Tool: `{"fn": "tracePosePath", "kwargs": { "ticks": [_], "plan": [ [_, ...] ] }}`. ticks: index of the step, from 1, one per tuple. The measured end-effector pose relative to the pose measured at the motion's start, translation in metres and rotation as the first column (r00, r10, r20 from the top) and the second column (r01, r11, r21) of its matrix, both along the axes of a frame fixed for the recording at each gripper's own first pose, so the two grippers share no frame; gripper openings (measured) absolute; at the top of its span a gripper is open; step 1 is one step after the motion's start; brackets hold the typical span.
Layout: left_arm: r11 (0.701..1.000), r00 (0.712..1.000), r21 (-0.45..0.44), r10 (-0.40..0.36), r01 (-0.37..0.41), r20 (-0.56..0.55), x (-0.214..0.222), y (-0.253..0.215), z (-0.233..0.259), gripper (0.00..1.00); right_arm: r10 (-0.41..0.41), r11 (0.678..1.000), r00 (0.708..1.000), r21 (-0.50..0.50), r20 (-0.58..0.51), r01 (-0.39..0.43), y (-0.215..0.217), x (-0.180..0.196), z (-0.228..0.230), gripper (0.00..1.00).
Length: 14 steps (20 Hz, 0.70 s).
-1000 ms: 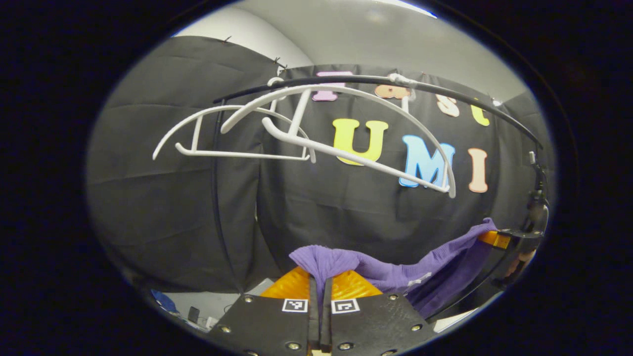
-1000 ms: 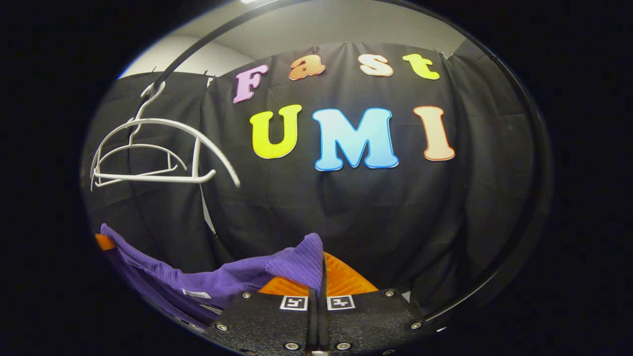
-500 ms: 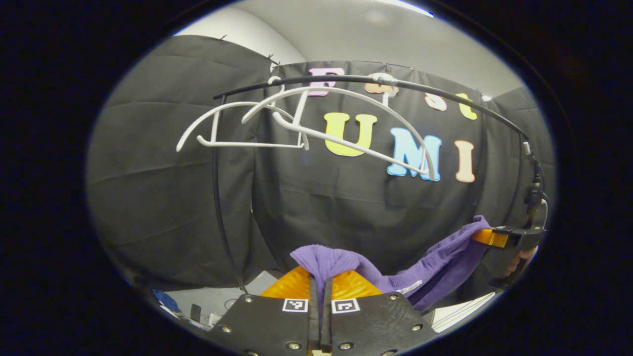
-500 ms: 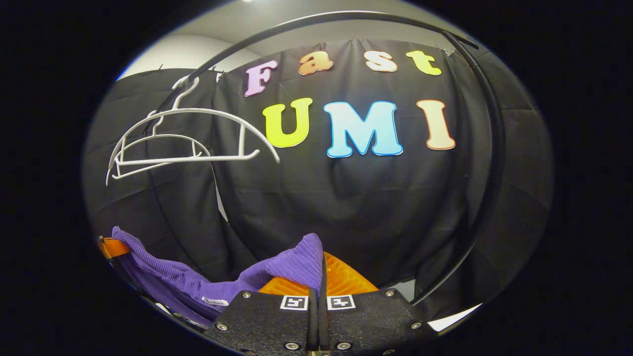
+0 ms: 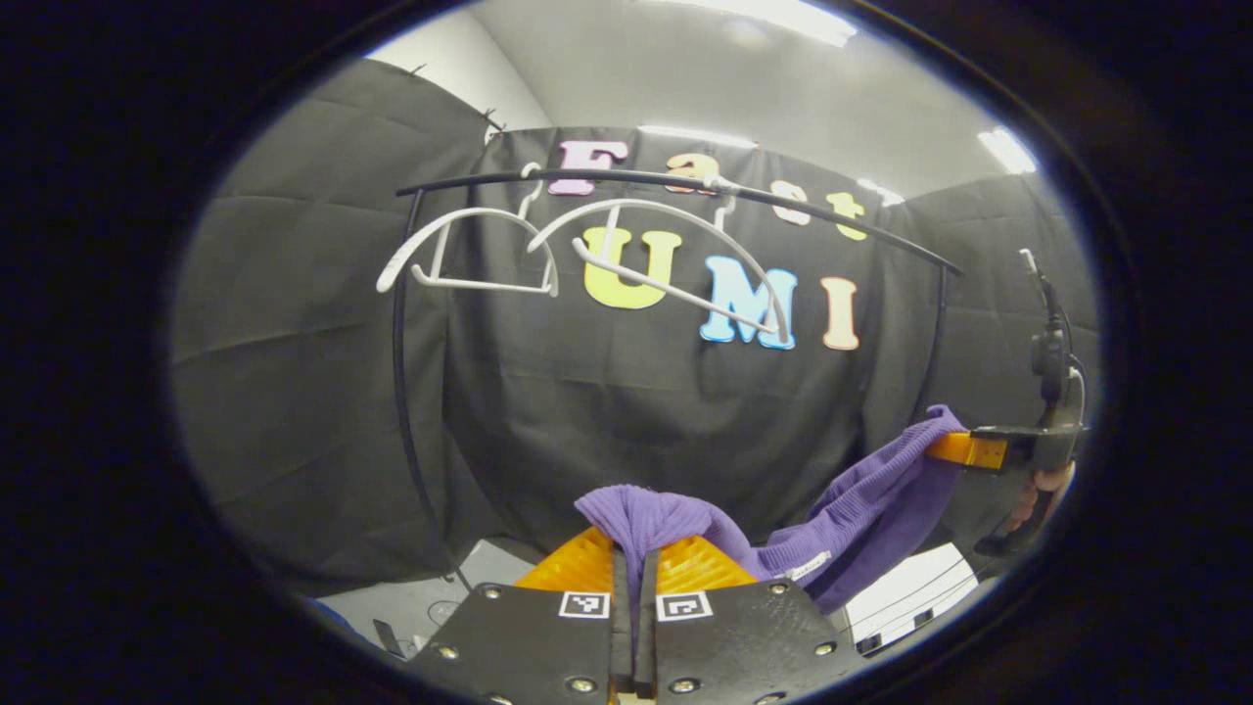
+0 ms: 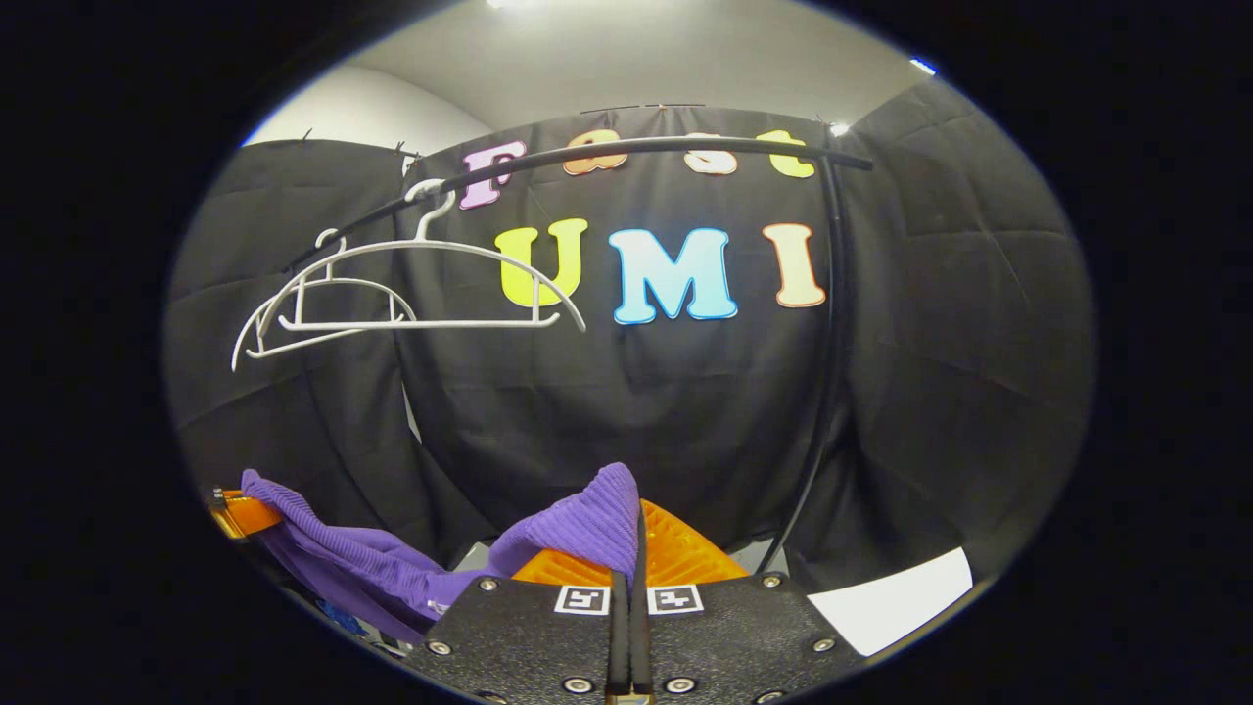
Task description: Grasp the clothes on the hanger with both hands and then place them into the laundry hamper below.
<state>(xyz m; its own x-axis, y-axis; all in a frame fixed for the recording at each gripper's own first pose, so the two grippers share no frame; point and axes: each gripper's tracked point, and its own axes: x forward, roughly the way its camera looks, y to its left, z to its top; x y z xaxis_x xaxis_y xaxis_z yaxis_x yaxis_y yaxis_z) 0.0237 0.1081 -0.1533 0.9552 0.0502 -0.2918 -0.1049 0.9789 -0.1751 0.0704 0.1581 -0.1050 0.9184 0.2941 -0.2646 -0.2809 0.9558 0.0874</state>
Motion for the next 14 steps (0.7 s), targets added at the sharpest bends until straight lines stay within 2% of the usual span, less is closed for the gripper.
{"fn": "tracePosePath", "kwargs": {
  "ticks": [3,4,5,6,7,9,11,13,14],
  "plan": [
    [0.999,0.999,-0.004,-0.039,0.039,-0.027,-0.02,-0.009,-0.005,0.02,-0.018,1.0,1.0,-0.015,-0.026,0.017,-0.008,-0.036,-0.005,0.0],
    [0.999,0.998,0.004,-0.046,0.046,-0.036,-0.024,-0.011,-0.01,0.07,-0.016,1.0,0.999,-0.012,-0.04,0.016,-0.008,-0.044,-0.011,0.0],
    [0.999,0.998,0.01,-0.052,0.053,-0.045,-0.025,-0.014,-0.014,0.02,-0.013,1.0,0.998,-0.009,-0.058,0.013,-0.008,-0.05,-0.018,0.0],
    [0.998,0.997,0.012,-0.055,0.056,-0.058,-0.023,-0.017,-0.02,0.02,-0.007,1.0,0.996,-0.008,-0.085,0.007,-0.007,-0.055,-0.026,0.0],
    [0.998,0.996,0.007,-0.059,0.06,-0.074,-0.023,-0.021,-0.027,0.07,-0.001,1.0,0.993,-0.007,-0.116,0.001,-0.006,-0.06,-0.036,0.0],
    [0.997,0.992,-0.005,-0.073,0.073,-0.103,-0.018,-0.031,-0.044,0.07,0.016,1.0,0.989,-0.012,-0.148,-0.018,-0.003,-0.069,-0.053,0.0],
    [0.996,0.985,0.003,-0.087,0.089,-0.147,-0.019,-0.042,-0.065,0.02,0.031,0.999,0.98,-0.026,-0.195,-0.037,0.0,-0.075,-0.077,0.0],
    [0.996,0.979,0.011,-0.09,0.093,-0.182,-0.022,-0.05,-0.087,0.02,0.038,0.999,0.97,-0.018,-0.242,-0.044,0.003,-0.08,-0.098,0.0],
    [0.995,0.974,0.001,-0.094,0.096,-0.204,-0.022,-0.055,-0.102,0.02,0.035,0.999,0.963,-0.021,-0.266,-0.042,0.006,-0.072,-0.117,0.0]
  ]
}}
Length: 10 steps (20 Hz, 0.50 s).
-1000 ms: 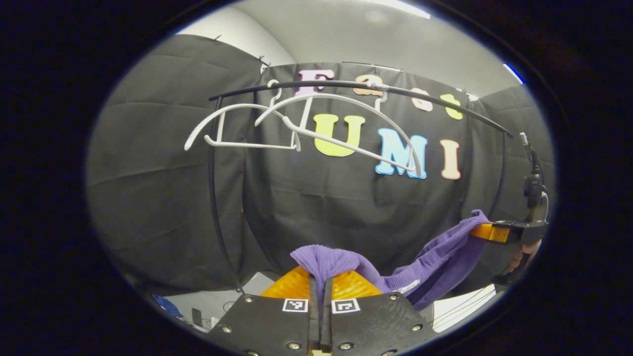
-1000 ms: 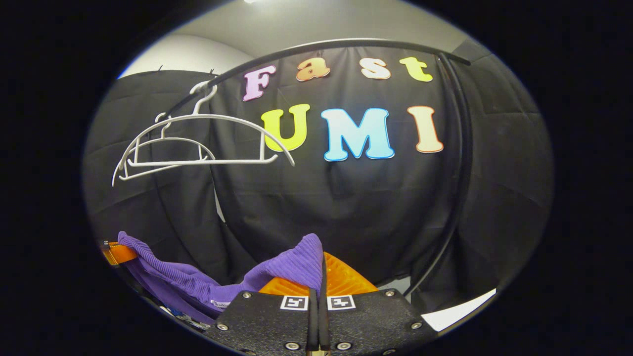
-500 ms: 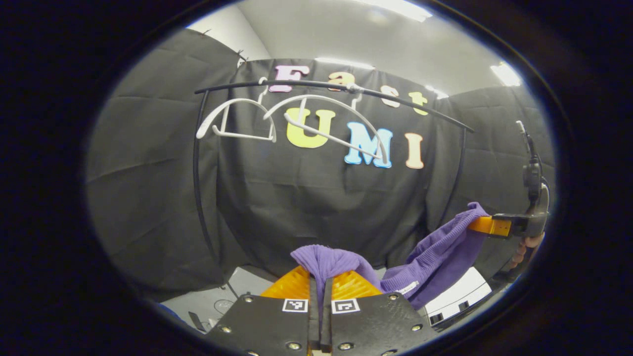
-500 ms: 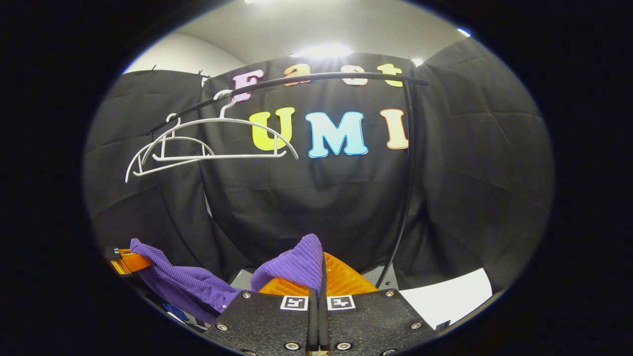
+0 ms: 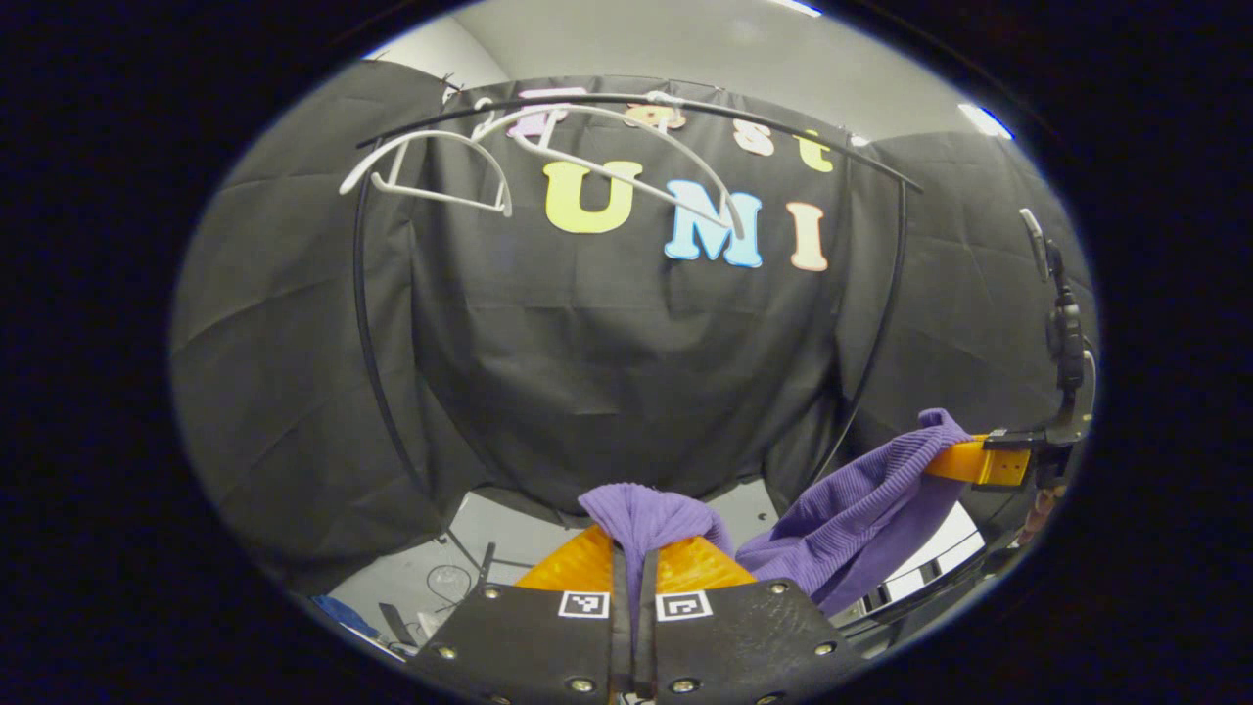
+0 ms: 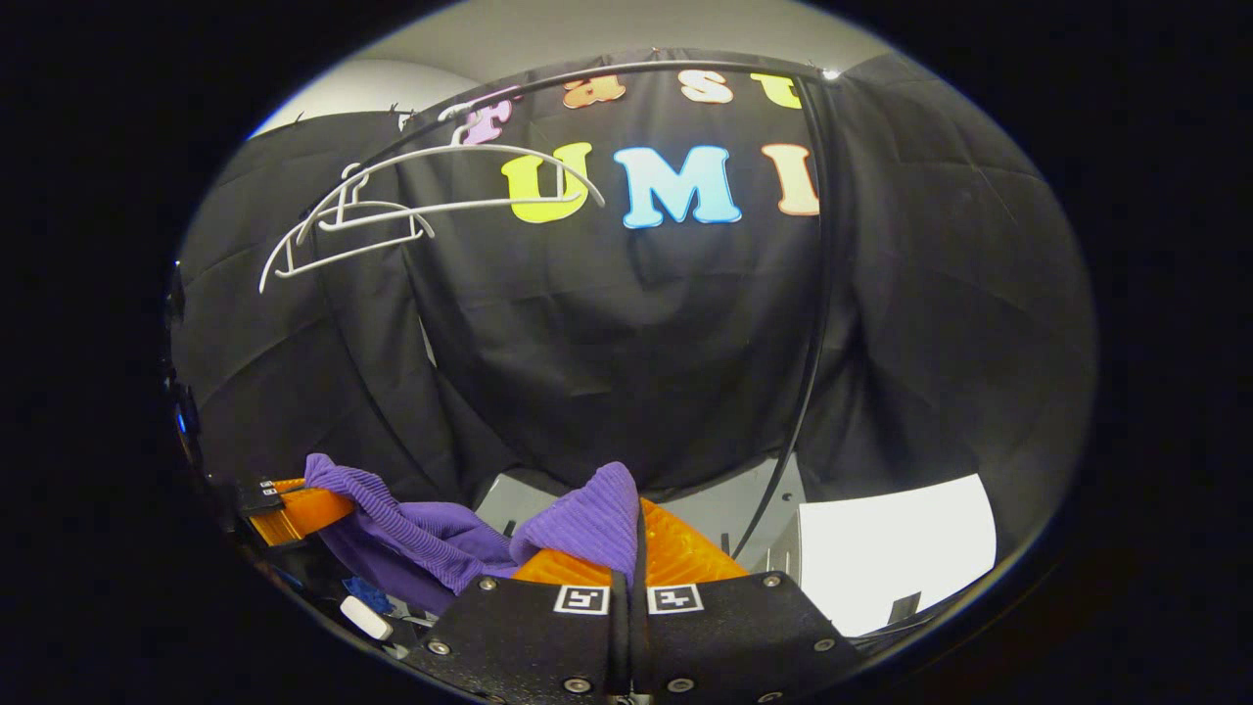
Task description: Grasp the clothes on the hanger with both hands and then place them into the laundry hamper below.
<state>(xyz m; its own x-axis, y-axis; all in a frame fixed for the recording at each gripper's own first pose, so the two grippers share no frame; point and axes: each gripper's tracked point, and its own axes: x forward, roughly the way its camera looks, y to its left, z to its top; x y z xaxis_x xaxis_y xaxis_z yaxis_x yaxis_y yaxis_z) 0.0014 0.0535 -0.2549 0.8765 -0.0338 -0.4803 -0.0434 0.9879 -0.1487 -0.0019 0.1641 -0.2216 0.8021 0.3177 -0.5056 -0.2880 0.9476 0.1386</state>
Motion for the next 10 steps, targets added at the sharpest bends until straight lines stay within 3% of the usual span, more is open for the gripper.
{"fn": "tracePosePath", "kwargs": {
  "ticks": [4,5,6,10],
  "plan": [
    [1.0,0.995,-0.018,-0.003,0.001,-0.103,-0.001,-0.003,-0.061,0.02,-0.013,1.0,0.995,-0.021,-0.102,0.011,-0.002,0.0,-0.054,0.0],
    [1.0,0.992,-0.02,-0.006,0.004,-0.128,-0.001,-0.002,-0.076,0.07,-0.015,1.0,0.992,-0.028,-0.127,0.011,-0.001,-0.001,-0.067,0.0],
    [1.0,0.988,-0.019,-0.012,0.009,-0.152,-0.001,-0.002,-0.091,0.02,-0.02,0.999,0.988,-0.04,-0.151,0.015,-0.001,-0.002,-0.081,0.0],
    [1.0,0.971,0.005,-0.02,0.022,-0.239,0.007,0.003,-0.153,0.02,-0.048,0.998,0.974,-0.058,-0.223,0.036,-0.003,0.004,-0.128,0.0]
  ]
}}
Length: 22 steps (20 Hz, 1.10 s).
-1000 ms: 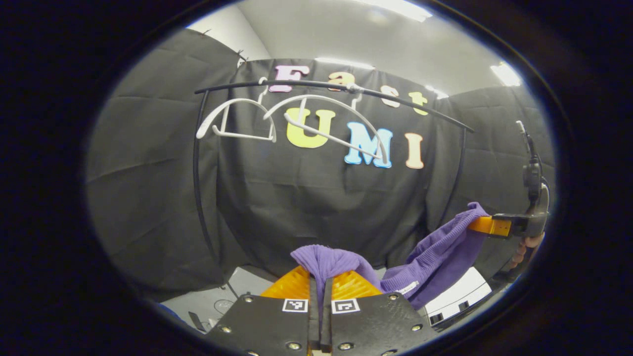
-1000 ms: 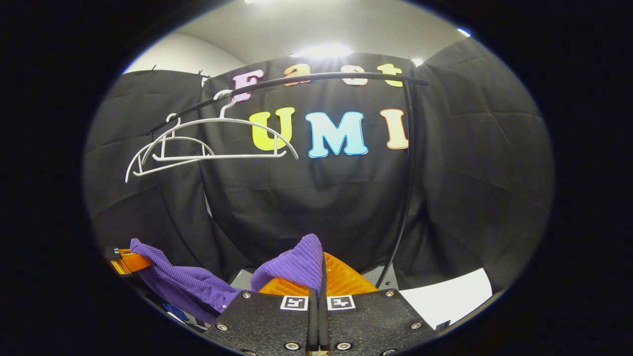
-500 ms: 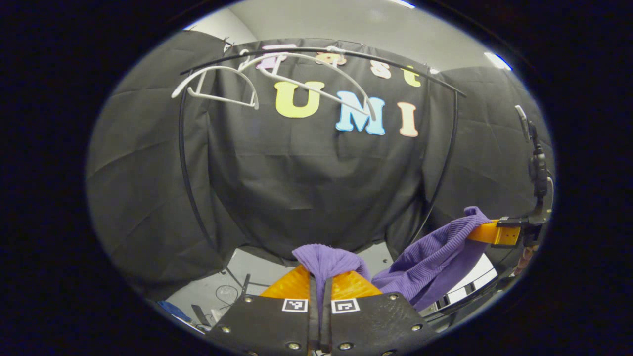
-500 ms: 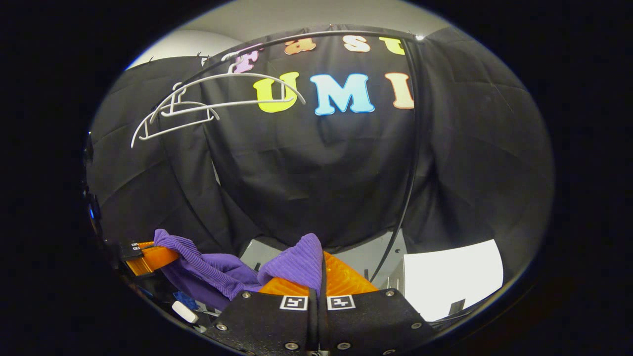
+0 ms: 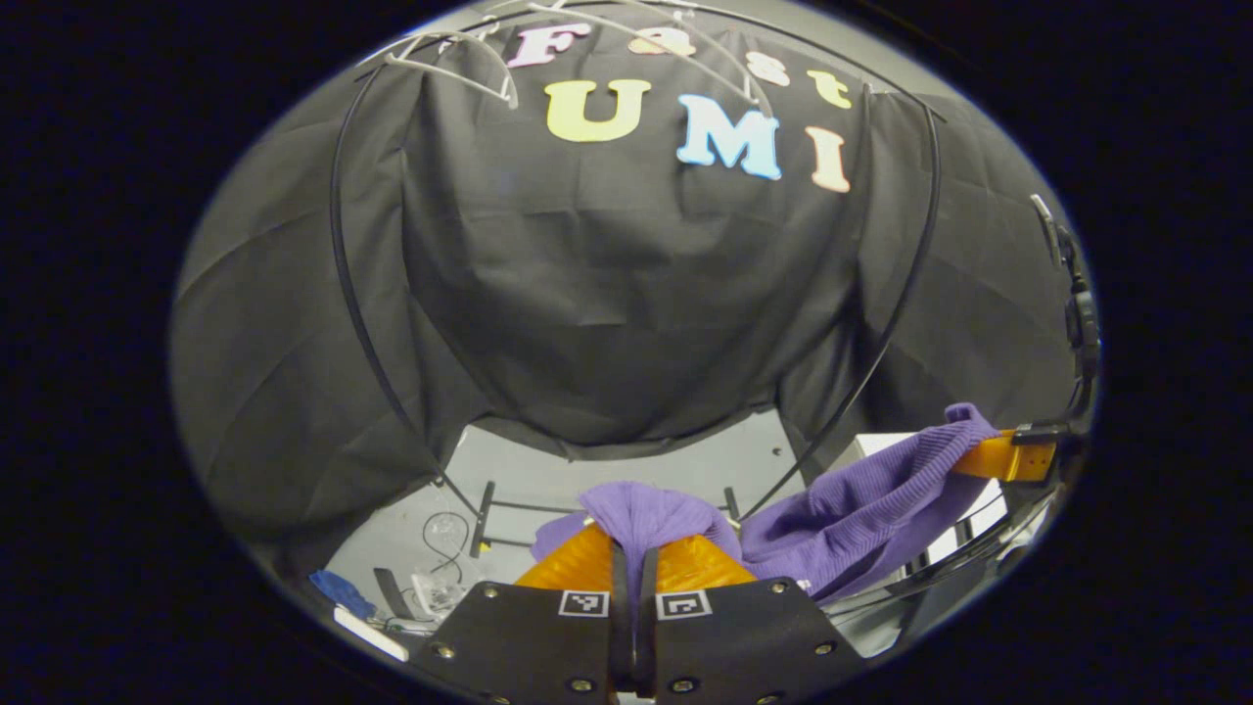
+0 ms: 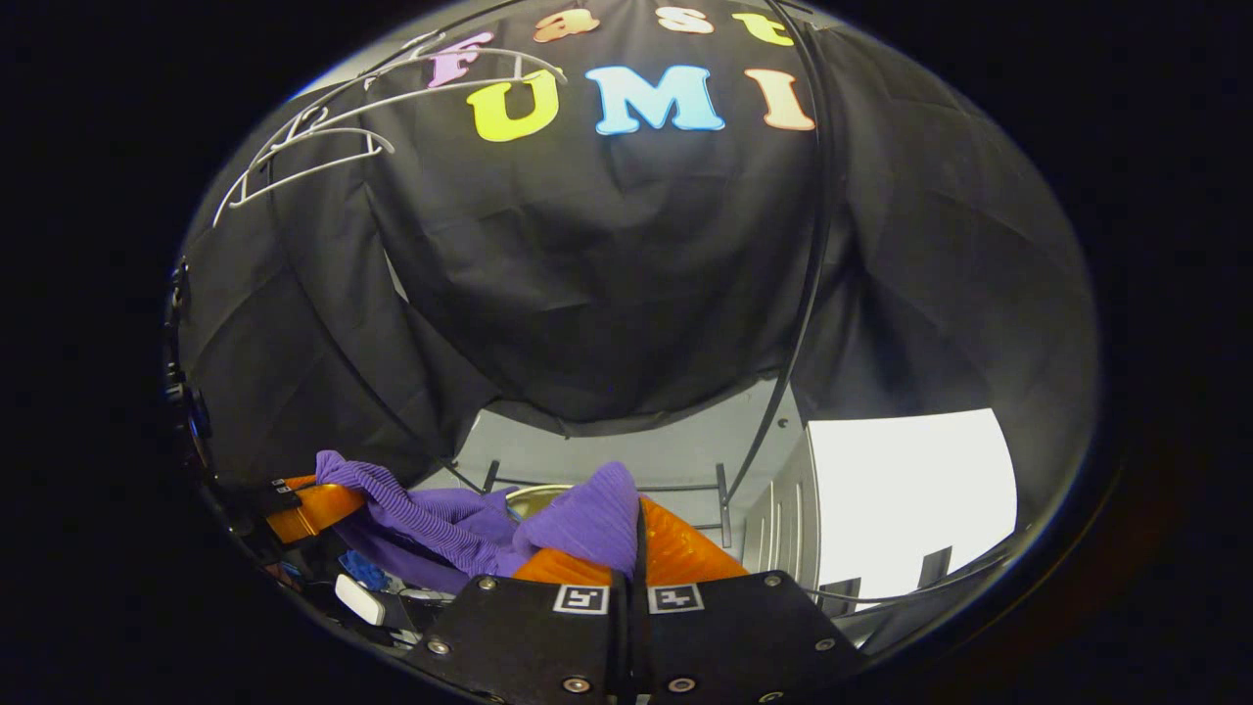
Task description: Grasp the clothes on the hanger with both hands and then place them into the laundry hamper below.
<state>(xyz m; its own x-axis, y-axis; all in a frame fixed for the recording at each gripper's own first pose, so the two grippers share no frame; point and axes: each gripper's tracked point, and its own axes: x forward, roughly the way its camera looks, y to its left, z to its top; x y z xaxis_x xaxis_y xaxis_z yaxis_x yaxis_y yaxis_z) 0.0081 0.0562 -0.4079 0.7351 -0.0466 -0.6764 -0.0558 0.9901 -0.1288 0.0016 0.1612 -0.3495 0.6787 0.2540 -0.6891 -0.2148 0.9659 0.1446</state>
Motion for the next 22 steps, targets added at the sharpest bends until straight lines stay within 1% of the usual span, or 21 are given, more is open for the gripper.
{"fn": "tracePosePath", "kwargs": {
  "ticks": [2,3,4,5,7,8,9,10,13,19,22],
  "plan": [
    [1.0,1.0,-0.01,-0.012,0.011,-0.025,0.001,-0.002,-0.024,0.02,-0.014,1.0,0.999,-0.005,-0.034,0.013,0.0,0.002,-0.018,0.0],
    [1.0,0.999,-0.011,-0.016,0.016,-0.034,0.004,-0.002,-0.033,0.0,-0.017,1.0,0.999,-0.008,-0.048,0.016,0.002,0.004,-0.026,0.0],
    [1.0,0.999,-0.011,-0.017,0.016,-0.039,0.005,-0.001,-0.04,0.0,-0.016,1.0,0.998,-0.012,-0.053,0.015,0.003,0.006,-0.031,0.0],
    [1.0,0.999,-0.017,-0.015,0.014,-0.045,0.008,-0.001,-0.047,0.07,-0.01,1.0,0.998,-0.018,-0.056,0.009,0.004,0.0,-0.035,0.0],
    [0.999,0.998,-0.041,-0.017,0.015,-0.059,0.012,-0.002,-0.061,0.07,0.008,1.0,0.998,-0.03,-0.063,-0.01,0.01,0.003,-0.049,0.0],
    [0.999,0.998,-0.045,-0.02,0.017,-0.066,0.009,-0.001,-0.069,0.07,0.017,0.999,0.997,-0.033,-0.071,-0.019,0.014,0.005,-0.056,0.01],
    [0.999,0.997,-0.041,-0.024,0.021,-0.071,0.008,0.0,-0.075,0.03,0.024,0.999,0.997,-0.033,-0.08,-0.027,0.018,0.003,-0.061,0.0],
    [0.999,0.996,-0.035,-0.028,0.026,-0.079,0.005,-0.002,-0.08,0.02,0.03,0.999,0.996,-0.03,-0.087,-0.033,0.022,0.002,-0.065,0.01],
    [0.999,0.995,-0.031,-0.041,0.038,-0.087,0.0,-0.006,-0.084,0.02,0.041,0.999,0.995,-0.026,-0.088,-0.043,0.03,-0.001,-0.066,0.01],
    [0.997,0.994,-0.027,-0.076,0.074,-0.082,-0.005,-0.011,-0.08,0.03,0.049,0.998,0.994,-0.028,-0.1,-0.053,0.029,-0.008,-0.065,0.02],
    [0.997,0.994,0.0,-0.082,0.082,-0.077,-0.005,-0.008,-0.076,0.02,0.059,0.998,0.992,-0.02,-0.113,-0.061,0.027,-0.015,-0.062,0.03]
  ]
}}
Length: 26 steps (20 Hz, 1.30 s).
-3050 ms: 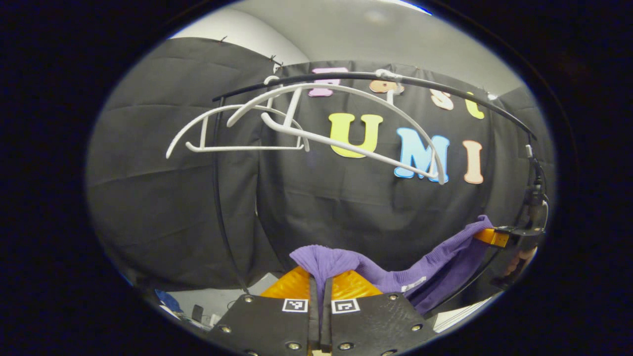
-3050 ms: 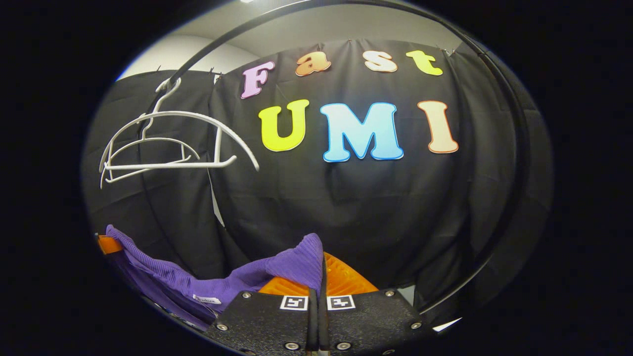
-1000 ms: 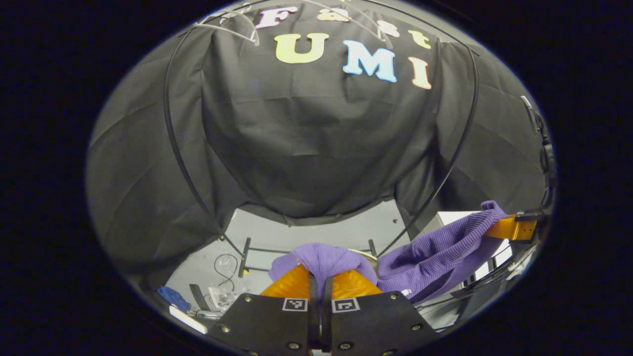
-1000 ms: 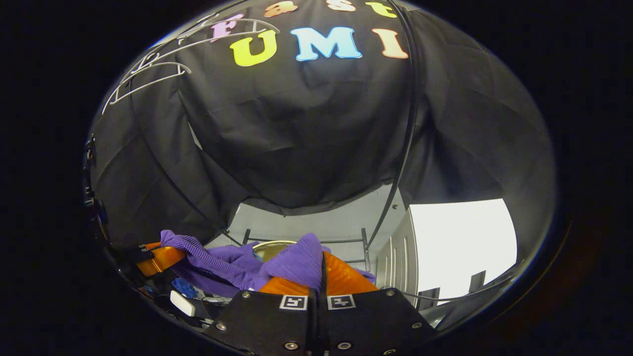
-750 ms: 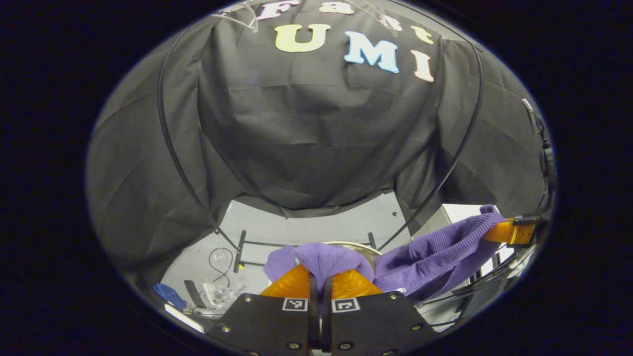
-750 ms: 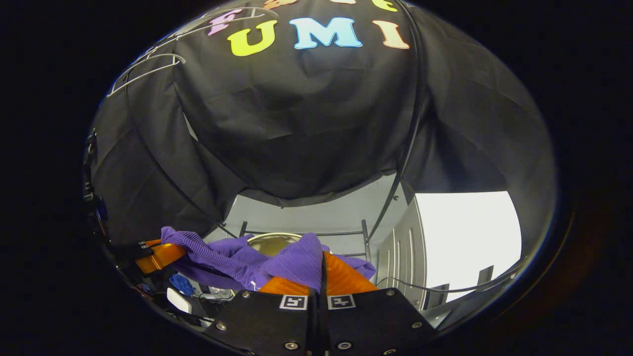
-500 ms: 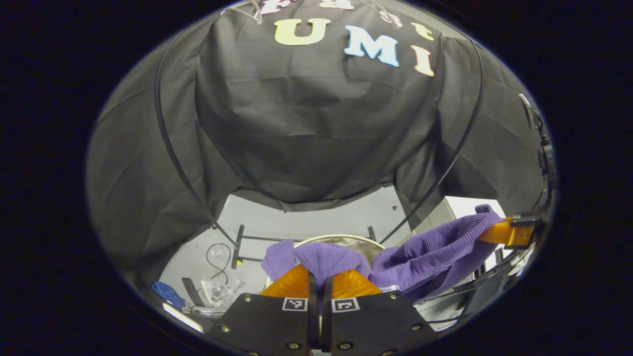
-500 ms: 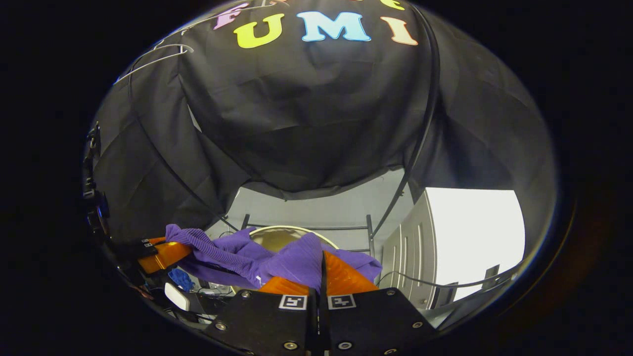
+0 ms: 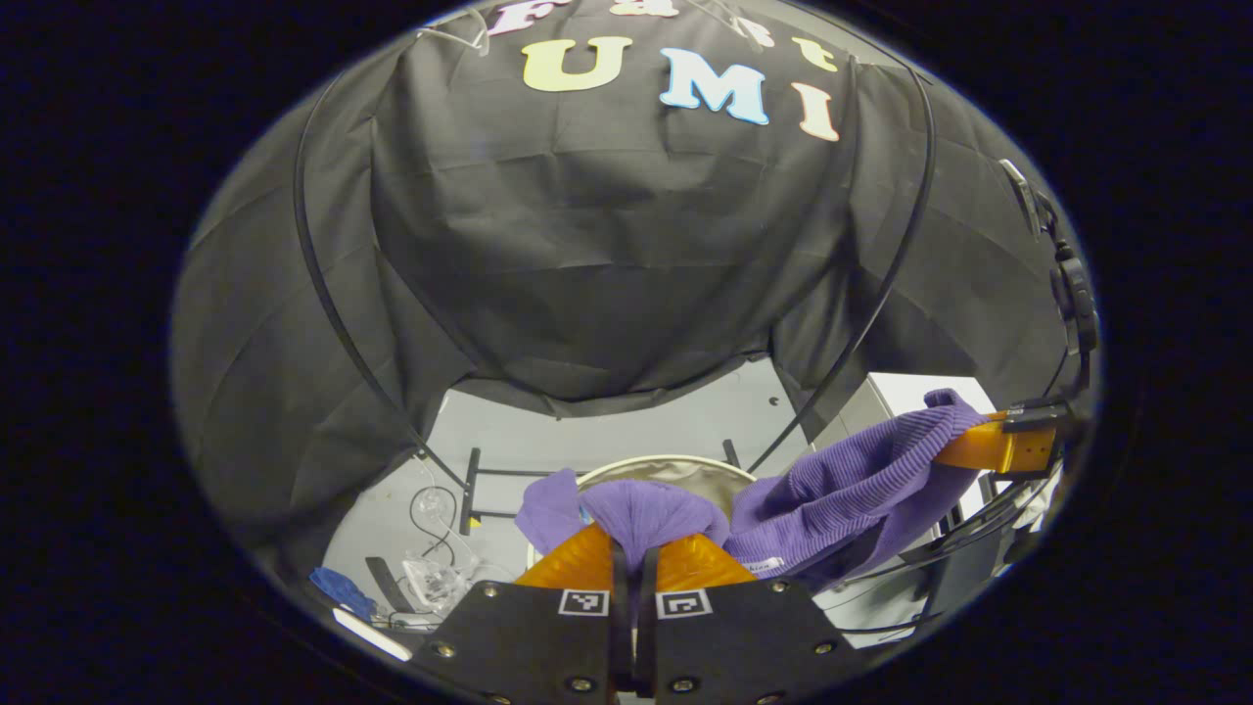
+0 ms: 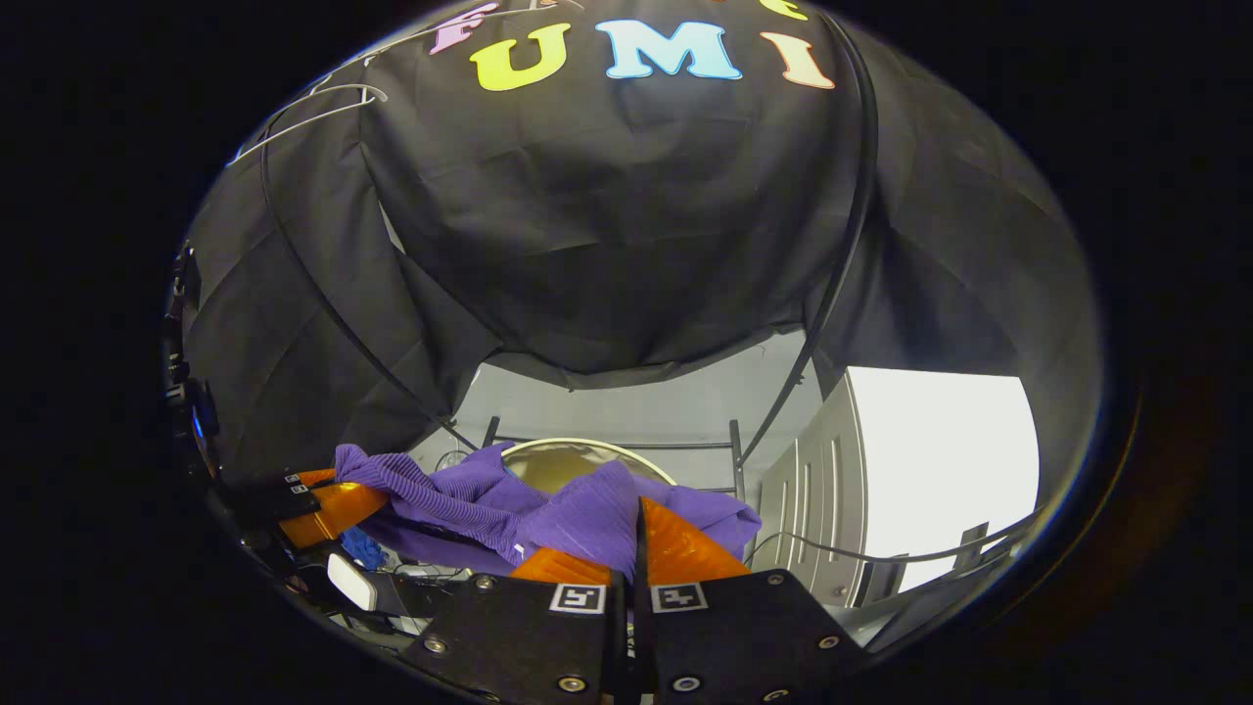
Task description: Grasp the clothes on the hanger with both hands and then place them into the laundry hamper below.
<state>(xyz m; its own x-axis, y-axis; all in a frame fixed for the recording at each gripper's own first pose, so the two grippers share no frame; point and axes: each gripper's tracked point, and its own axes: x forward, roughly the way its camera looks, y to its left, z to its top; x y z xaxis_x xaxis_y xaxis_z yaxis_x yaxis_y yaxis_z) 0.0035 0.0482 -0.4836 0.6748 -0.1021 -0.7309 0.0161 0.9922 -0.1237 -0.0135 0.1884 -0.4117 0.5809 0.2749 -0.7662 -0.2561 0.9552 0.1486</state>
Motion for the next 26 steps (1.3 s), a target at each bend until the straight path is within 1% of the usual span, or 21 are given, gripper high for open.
{"fn": "tracePosePath", "kwargs": {
  "ticks": [2,3,4,5,8,9,10,11,12,13,14,15,16,17,18,19,20,21,23,25,26],
  "plan": [
    [1.0,1.0,0.031,-0.002,0.002,-0.017,-0.008,0.004,0.001,0.03,0.038,0.999,0.998,0.016,-0.043,-0.037,0.006,-0.008,-0.002,0.06],
    [0.999,1.0,0.053,-0.001,0.003,-0.031,-0.015,0.007,0.0,0.08,0.053,0.998,0.997,0.02,-0.059,-0.052,0.007,-0.014,-0.002,0.17],
    [0.998,0.999,0.063,0.002,0.0,-0.038,-0.019,0.01,0.002,0.09,0.07,0.997,0.995,0.025,-0.067,-0.068,0.009,-0.016,-0.001,0.19],
    [0.999,0.999,0.053,0.0,0.002,-0.033,-0.021,0.008,0.006,0.13,0.081,0.996,0.994,0.027,-0.071,-0.08,0.01,-0.02,0.003,0.36],
    [0.996,1.0,0.082,0.022,-0.023,0.021,-0.023,0.019,0.033,0.77,0.108,0.994,0.991,0.023,-0.079,-0.106,0.009,-0.03,0.014,0.88],
    [0.995,0.999,0.098,0.025,-0.027,0.027,-0.022,0.024,0.041,0.98,0.106,0.994,0.992,0.04,-0.072,-0.104,0.01,-0.033,0.022,0.96],
    [0.993,0.999,0.112,0.033,-0.037,0.036,-0.027,0.026,0.053,0.94,0.105,0.993,0.992,0.053,-0.072,-0.102,0.01,-0.035,0.03,0.96],
    [0.992,0.998,0.115,0.04,-0.046,0.05,-0.03,0.03,0.066,0.94,0.103,0.993,0.992,0.066,-0.072,-0.098,0.011,-0.036,0.039,0.96],
    [0.992,0.996,0.114,0.05,-0.058,0.07,-0.032,0.032,0.081,0.94,0.095,0.993,0.994,0.078,-0.06,-0.09,0.01,-0.034,0.052,0.92],
    [0.991,0.994,0.11,0.061,-0.071,0.094,-0.032,0.034,0.098,0.99,0.084,0.993,0.996,0.088,-0.035,-0.08,0.007,-0.032,0.067,0.96],
    [0.991,0.99,0.107,0.068,-0.081,0.121,-0.033,0.036,0.114,0.99,0.068,0.993,0.998,0.095,0.008,-0.068,0.003,-0.026,0.088,0.96],
    [0.99,0.986,0.107,0.075,-0.091,0.15,-0.034,0.039,0.133,0.94,0.053,0.994,0.997,0.096,0.052,-0.058,-0.001,-0.019,0.105,0.96],
    [0.989,0.98,0.109,0.081,-0.102,0.18,-0.036,0.043,0.153,0.94,0.033,0.995,0.993,0.094,0.115,-0.044,-0.008,-0.009,0.128,0.91],
    [0.988,0.973,0.11,0.087,-0.113,0.214,-0.037,0.045,0.175,0.94,0.014,0.995,0.984,0.091,0.177,-0.031,-0.015,-0.002,0.15,0.95],
    [0.987,0.964,0.106,0.091,-0.121,0.25,-0.037,0.047,0.196,0.94,-0.002,0.996,0.973,0.089,0.232,-0.019,-0.021,0.005,0.17,0.95],
    [0.987,0.954,0.103,0.092,-0.125,0.284,-0.036,0.049,0.218,0.99,-0.019,0.996,0.954,0.088,0.298,-0.007,-0.028,0.011,0.195,0.96],
    [0.986,0.943,0.103,0.091,-0.13,0.321,-0.037,0.051,0.239,0.94,-0.036,0.996,0.934,0.088,0.355,0.005,-0.034,0.017,0.218,0.95],
    [0.985,0.929,0.106,0.089,-0.136,0.358,-0.037,0.054,0.262,0.98,-0.05,0.996,0.913,0.092,0.404,0.014,-0.041,0.019,0.237,0.95],
    [0.982,0.896,0.108,0.094,-0.155,0.433,-0.043,0.062,0.304,0.98,-0.088,0.993,0.865,0.116,0.494,0.034,-0.048,0.018,0.276,0.96],
    [0.977,0.854,0.102,0.108,-0.185,0.51,-0.045,0.071,0.351,0.98,-0.123,0.987,0.814,0.153,0.568,0.042,-0.053,0.019,0.312,0.96],
    [0.974,0.828,0.099,0.117,-0.203,0.548,-0.045,0.077,0.376,0.98,-0.136,0.986,0.781,0.163,0.609,0.044,-0.055,0.019,0.33,0.95]
  ]
}}
